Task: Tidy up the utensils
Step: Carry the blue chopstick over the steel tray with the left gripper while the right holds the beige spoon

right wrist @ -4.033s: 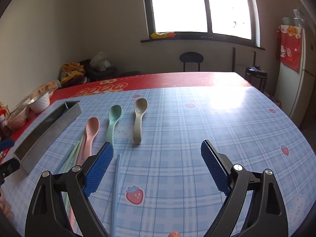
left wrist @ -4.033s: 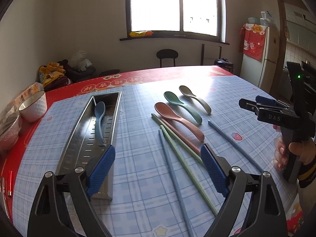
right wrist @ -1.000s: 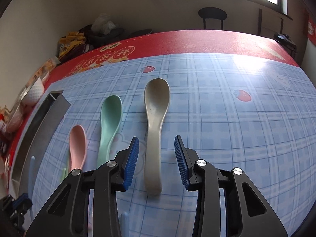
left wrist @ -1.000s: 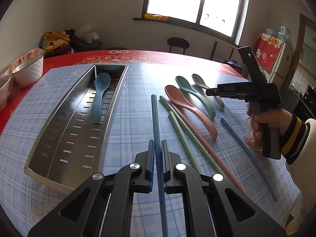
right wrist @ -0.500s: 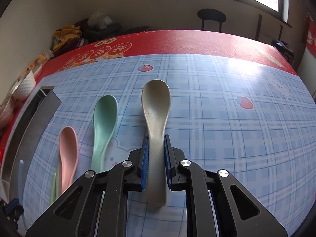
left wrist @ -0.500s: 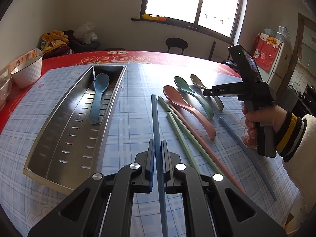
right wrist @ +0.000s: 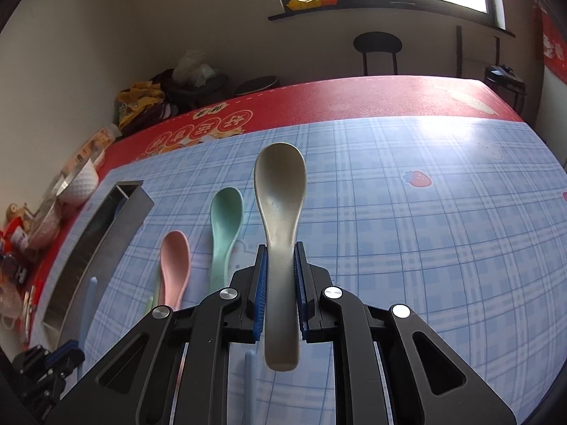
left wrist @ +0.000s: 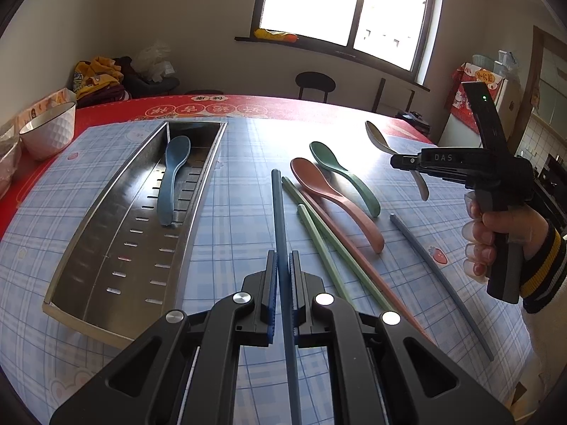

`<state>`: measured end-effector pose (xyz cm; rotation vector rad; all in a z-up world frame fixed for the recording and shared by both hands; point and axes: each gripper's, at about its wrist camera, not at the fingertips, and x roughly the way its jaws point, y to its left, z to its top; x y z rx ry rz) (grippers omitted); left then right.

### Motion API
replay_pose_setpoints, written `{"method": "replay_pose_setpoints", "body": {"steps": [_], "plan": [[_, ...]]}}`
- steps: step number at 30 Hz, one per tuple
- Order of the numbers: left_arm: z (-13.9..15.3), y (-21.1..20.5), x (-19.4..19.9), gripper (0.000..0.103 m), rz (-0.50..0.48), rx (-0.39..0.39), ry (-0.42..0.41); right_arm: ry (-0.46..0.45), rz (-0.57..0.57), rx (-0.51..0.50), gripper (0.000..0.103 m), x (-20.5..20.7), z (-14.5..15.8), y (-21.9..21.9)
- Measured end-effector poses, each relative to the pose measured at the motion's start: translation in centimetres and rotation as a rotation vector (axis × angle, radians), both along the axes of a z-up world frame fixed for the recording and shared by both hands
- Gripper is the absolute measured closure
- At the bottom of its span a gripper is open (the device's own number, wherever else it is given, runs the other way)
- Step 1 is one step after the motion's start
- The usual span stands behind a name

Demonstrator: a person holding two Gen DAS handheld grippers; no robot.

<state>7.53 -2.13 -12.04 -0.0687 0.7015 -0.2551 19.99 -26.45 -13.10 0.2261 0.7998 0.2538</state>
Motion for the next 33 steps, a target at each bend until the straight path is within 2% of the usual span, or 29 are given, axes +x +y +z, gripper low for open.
{"method": "replay_pose_setpoints", "body": {"steps": [10, 18, 33], "plan": [[0.4, -0.3, -0.3, 0.097, -0.015, 0.007, -0.012, -0.011, -0.016, 0.068, 0.089, -3.1, -0.1, -0.4], [0.9, 0.6, 0.0, 0.097, -0.024, -0.036, 0.014, -0.031, -0.007, 0.112, 0.089, -5.0, 0.6, 0.1], [4.3, 3.4, -1.2, 0.097, -0.011, -0.109, -0.028, -0.038, 0.014, 0.15, 0.089, -5.6, 0.7, 2.5]]}}
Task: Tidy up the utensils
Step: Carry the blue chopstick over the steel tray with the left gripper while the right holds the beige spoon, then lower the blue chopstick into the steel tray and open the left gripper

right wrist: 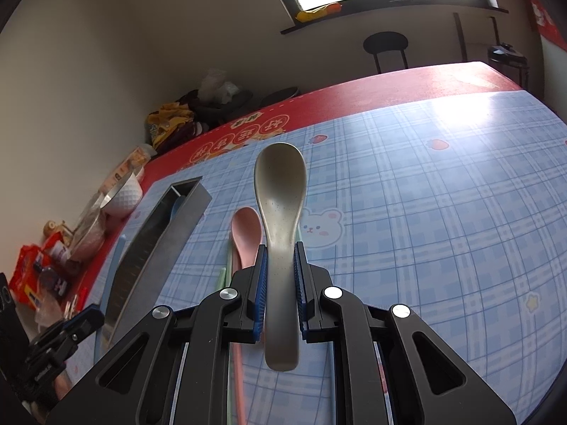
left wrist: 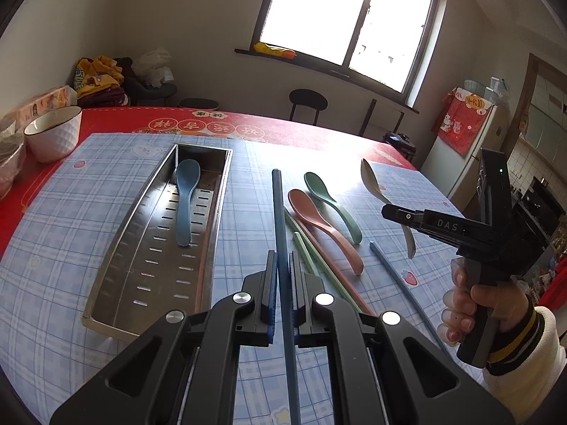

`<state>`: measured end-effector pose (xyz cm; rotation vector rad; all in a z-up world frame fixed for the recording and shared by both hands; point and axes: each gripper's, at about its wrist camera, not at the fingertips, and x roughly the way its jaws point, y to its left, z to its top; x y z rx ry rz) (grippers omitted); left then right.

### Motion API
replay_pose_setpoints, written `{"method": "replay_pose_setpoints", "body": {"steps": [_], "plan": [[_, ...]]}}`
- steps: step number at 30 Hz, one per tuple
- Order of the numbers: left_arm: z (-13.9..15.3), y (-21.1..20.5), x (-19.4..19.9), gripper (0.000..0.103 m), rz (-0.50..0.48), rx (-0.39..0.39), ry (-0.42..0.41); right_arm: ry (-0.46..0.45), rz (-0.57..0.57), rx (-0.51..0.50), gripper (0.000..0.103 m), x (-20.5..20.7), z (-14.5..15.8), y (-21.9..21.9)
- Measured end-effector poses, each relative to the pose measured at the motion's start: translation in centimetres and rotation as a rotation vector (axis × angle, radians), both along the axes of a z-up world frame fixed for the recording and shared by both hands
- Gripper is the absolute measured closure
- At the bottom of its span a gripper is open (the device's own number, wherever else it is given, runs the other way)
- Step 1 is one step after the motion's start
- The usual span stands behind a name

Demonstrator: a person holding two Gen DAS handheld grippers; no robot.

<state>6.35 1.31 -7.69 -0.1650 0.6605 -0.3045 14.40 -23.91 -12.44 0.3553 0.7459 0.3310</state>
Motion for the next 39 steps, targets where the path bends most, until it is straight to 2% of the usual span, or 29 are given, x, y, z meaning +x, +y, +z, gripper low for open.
{"method": "replay_pose_setpoints", "body": {"steps": [7, 18, 28, 36, 39], "plan": [[2.5, 2.6, 0.5, 0.097, 0.027, -0.036, -0.03, -0.002, 0.001, -0.001, 0.089, 0.1, 0.1, 0.8], [4.2, 7.7, 2.9, 0.097, 0.09, -0.05, -0.012, -0.004, -0.023, -0.006, 0.089, -0.3, 0.2, 1.2], [2.7, 10.9, 6.7, 0.097, 0.076, -0.094, 0.086, -0.02, -0.045, -0.018, 0.089, -1.8, 0.9, 1.9], [0.8, 9.8, 9.5, 0.097, 0.04, -0.107, 0.168, -0.019, -0.053, -0.023, 0.089, -1.9, 0.8, 2.2], [0.5, 8.8, 10.8, 0.097, 0.029, -0.089, 0.183, -0.014, -0.056, -0.026, 0.089, -1.8, 0.7, 2.2]]}}
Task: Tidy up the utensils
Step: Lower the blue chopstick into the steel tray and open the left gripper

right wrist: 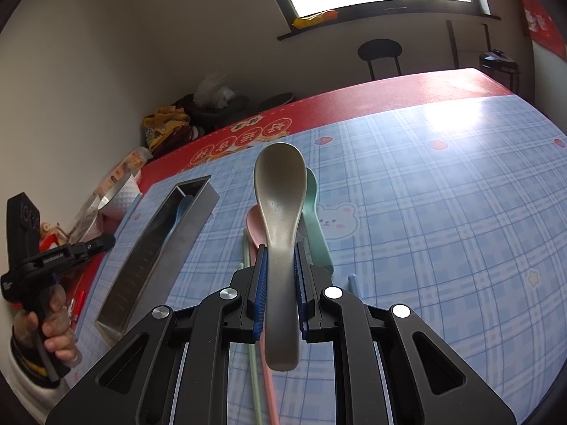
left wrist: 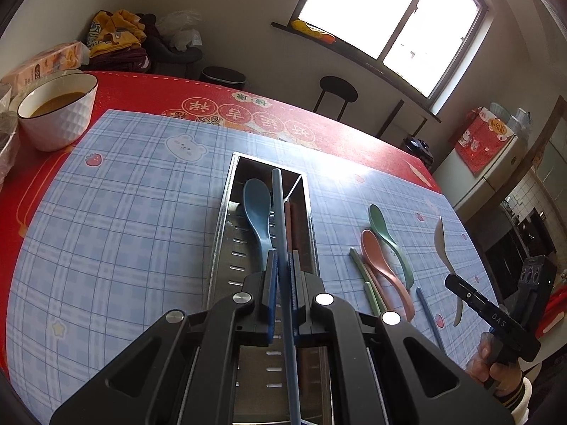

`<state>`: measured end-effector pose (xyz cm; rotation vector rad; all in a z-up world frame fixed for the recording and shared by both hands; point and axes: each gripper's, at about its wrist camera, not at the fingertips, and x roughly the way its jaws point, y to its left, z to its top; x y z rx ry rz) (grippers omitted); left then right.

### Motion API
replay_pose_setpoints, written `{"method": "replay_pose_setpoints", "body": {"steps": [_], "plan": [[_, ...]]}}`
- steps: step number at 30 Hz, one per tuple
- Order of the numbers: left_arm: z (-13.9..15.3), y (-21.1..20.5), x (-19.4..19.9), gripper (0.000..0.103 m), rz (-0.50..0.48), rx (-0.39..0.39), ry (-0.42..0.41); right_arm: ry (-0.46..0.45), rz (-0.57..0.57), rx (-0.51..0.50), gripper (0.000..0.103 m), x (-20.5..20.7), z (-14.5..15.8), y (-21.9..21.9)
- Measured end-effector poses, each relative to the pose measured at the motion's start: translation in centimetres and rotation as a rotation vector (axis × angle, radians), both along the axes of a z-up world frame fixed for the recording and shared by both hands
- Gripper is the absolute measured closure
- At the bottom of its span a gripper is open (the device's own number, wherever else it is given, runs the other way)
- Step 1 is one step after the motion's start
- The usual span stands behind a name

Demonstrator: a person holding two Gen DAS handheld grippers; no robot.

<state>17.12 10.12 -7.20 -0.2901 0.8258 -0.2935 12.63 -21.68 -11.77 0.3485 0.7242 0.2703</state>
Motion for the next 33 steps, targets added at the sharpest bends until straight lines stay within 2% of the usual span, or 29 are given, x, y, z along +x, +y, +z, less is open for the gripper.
{"method": "replay_pose_setpoints", "body": {"steps": [7, 12, 16, 33], "plan": [[-1.4, -2.1, 3.5, 0.097, -0.038, 0.03, 0.097, 0.005, -0.011, 0.006, 0.089, 0.0, -0.2, -0.4], [-2.1, -3.0, 5.1, 0.097, -0.046, 0.069, 0.138, 0.014, -0.019, 0.017, 0.089, 0.0, -0.6, -0.7], [-2.8, -3.3, 6.1, 0.097, -0.053, 0.07, 0.174, 0.018, -0.022, 0.026, 0.089, 0.1, -0.8, -0.8], [-5.0, -4.4, 8.0, 0.096, -0.099, 0.104, 0.259, 0.022, -0.032, 0.041, 0.089, -0.5, -1.1, -1.8]]}}
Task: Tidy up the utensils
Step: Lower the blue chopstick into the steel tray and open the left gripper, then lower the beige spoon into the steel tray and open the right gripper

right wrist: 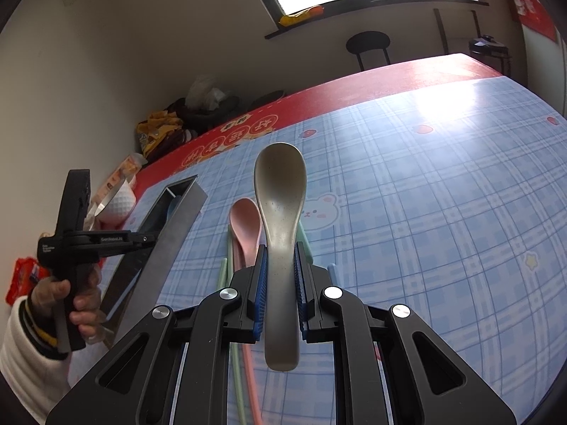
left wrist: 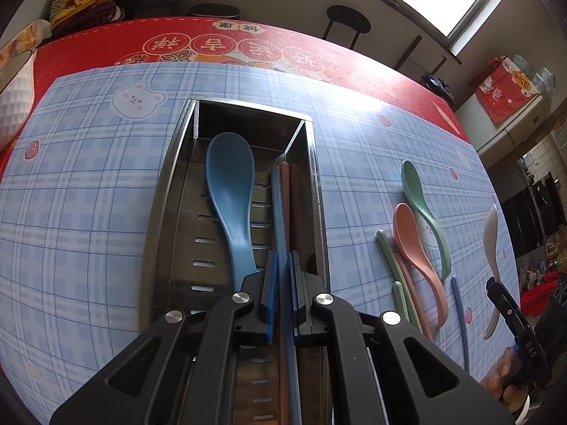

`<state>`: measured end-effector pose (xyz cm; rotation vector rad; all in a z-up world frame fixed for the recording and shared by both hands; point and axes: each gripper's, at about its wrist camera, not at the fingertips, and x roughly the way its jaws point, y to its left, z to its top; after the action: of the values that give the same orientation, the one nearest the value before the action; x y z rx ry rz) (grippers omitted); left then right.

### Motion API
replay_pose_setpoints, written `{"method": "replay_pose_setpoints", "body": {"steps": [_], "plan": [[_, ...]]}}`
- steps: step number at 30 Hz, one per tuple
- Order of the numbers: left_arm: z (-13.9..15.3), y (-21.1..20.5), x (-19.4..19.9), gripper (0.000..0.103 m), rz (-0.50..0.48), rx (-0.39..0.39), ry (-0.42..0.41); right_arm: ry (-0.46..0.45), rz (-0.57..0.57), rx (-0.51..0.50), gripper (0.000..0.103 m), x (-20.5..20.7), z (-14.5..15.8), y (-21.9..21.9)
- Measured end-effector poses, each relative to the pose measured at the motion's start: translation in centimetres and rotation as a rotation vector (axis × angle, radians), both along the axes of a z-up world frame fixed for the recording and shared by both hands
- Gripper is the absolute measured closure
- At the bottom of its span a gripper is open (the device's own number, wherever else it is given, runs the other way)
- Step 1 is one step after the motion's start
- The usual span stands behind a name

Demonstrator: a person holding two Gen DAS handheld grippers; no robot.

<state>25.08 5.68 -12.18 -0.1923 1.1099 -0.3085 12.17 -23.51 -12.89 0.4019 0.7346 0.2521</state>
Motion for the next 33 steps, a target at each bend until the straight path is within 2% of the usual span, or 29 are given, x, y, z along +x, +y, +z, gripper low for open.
{"method": "replay_pose_setpoints", "body": {"steps": [6, 10, 14, 18, 22, 26, 31, 33], "plan": [[1.2, 0.0, -0.9, 0.095, -0.02, 0.022, -0.057, 0.009, -0.002, 0.007, 0.089, -0.2, -0.3, -0.1], [3.0, 0.5, -3.0, 0.095, -0.026, 0.062, -0.149, 0.009, -0.002, 0.008, 0.089, -0.1, -0.2, 0.1], [4.4, 1.0, -6.2, 0.094, -0.04, 0.117, -0.279, 0.012, 0.001, 0.007, 0.089, 0.0, -0.3, 0.4], [4.5, 1.7, -9.0, 0.08, -0.038, 0.176, -0.375, 0.017, 0.011, 0.004, 0.089, 0.3, -0.3, 1.3], [4.0, 3.2, -11.1, 0.077, -0.022, 0.194, -0.425, 0.022, 0.025, -0.004, 0.089, 0.7, -0.2, 2.4], [3.4, 5.0, -12.7, 0.065, 0.013, 0.22, -0.478, 0.029, 0.039, -0.018, 0.089, 1.2, 0.0, 3.6], [2.5, 7.3, -13.8, 0.054, 0.068, 0.253, -0.508, 0.042, 0.055, -0.034, 0.089, 1.9, 0.3, 5.3], [2.1, 8.2, -13.9, 0.046, 0.095, 0.265, -0.515, 0.048, 0.064, -0.046, 0.089, 2.3, 0.5, 6.2]]}}
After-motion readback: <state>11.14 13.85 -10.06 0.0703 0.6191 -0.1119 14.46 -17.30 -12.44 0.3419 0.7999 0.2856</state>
